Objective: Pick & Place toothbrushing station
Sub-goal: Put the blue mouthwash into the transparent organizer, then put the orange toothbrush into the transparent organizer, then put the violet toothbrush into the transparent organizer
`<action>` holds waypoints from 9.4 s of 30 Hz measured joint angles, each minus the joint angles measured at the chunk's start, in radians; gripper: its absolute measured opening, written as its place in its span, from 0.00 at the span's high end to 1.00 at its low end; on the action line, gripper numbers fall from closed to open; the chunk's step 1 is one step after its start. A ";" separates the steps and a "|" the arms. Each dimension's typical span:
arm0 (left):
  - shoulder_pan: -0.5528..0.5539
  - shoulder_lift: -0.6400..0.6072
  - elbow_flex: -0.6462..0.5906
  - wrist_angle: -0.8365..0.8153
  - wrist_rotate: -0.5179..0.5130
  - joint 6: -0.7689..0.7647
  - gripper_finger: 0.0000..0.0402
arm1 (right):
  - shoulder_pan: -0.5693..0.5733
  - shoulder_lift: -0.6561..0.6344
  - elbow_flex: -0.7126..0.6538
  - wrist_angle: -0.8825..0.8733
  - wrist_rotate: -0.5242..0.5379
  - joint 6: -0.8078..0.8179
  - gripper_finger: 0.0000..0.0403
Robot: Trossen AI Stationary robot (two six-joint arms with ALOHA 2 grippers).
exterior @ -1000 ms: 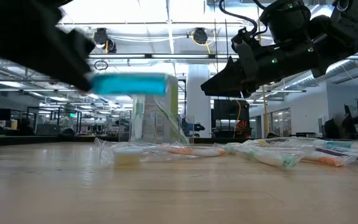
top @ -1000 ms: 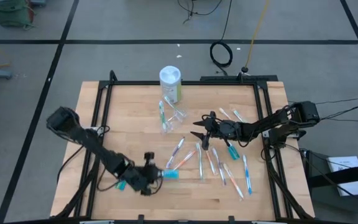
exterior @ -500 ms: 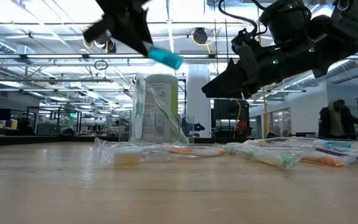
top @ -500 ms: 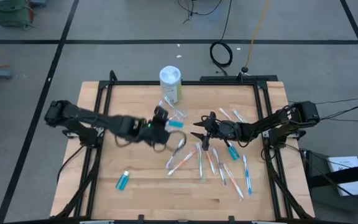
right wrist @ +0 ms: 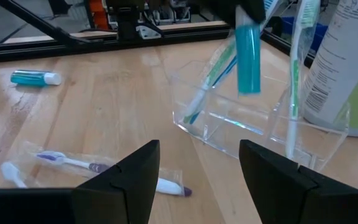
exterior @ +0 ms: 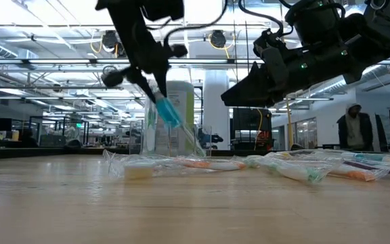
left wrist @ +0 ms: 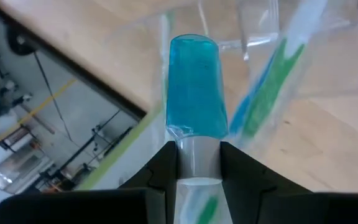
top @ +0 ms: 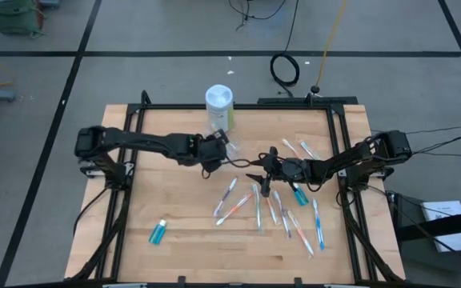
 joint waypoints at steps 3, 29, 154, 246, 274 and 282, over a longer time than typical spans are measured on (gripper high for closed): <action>0.000 0.041 0.000 0.007 -0.003 -0.007 0.77 | 0.000 0.000 0.000 0.000 0.000 0.000 0.47; -0.010 0.008 0.003 0.055 0.052 -0.209 0.40 | 0.000 0.000 -0.001 0.003 0.002 0.030 0.47; 0.167 -0.551 -0.487 0.994 0.552 -1.572 0.39 | -0.315 0.302 0.233 0.648 -0.148 0.036 0.98; -0.376 0.234 -0.141 0.304 0.315 0.067 0.61 | -0.228 -0.043 0.143 -0.389 -0.023 -0.067 0.55; -0.365 -0.029 -0.147 0.297 0.297 -0.513 0.99 | -0.183 -0.043 0.125 -0.388 -0.021 -0.071 0.57; -0.299 -0.298 -0.147 0.301 0.147 -0.955 1.00 | -0.183 -0.043 0.125 -0.388 -0.021 -0.072 0.58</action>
